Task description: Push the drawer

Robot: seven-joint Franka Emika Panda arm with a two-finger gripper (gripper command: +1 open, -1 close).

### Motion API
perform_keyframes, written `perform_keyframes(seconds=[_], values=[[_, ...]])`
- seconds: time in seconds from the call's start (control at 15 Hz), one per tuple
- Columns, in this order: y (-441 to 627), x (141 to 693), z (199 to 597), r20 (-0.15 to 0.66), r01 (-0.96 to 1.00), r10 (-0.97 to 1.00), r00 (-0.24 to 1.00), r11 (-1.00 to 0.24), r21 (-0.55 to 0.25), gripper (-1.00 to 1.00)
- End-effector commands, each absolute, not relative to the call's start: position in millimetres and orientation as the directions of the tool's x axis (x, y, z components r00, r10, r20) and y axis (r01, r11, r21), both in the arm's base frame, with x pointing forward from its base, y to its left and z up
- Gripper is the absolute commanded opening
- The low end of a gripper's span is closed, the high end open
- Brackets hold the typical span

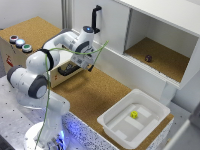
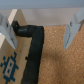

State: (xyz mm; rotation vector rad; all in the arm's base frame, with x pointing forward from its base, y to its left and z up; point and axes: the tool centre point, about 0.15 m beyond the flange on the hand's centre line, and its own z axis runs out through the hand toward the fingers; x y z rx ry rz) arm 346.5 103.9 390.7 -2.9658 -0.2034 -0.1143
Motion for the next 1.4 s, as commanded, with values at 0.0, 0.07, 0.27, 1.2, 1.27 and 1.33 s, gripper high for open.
perform_keyframes(seconds=[0.0, 0.07, 0.27, 1.2, 1.27, 1.33], values=[[106, 333, 363, 0.212, 0.062, 0.039, 0.977, -0.993, -0.102, 1.00], [103, 334, 354, 0.205, 0.065, 0.041, 0.978, -0.992, -0.112, 1.00], [95, 330, 338, 0.225, 0.096, 0.054, 0.973, -0.979, -0.179, 1.00], [128, 340, 326, 0.210, 0.141, 0.107, 0.972, -0.978, -0.154, -1.00], [130, 343, 325, 0.203, 0.143, 0.111, 0.973, -0.978, -0.153, -1.00], [133, 344, 326, 0.205, 0.150, 0.117, 0.972, -0.977, -0.153, -1.00]])
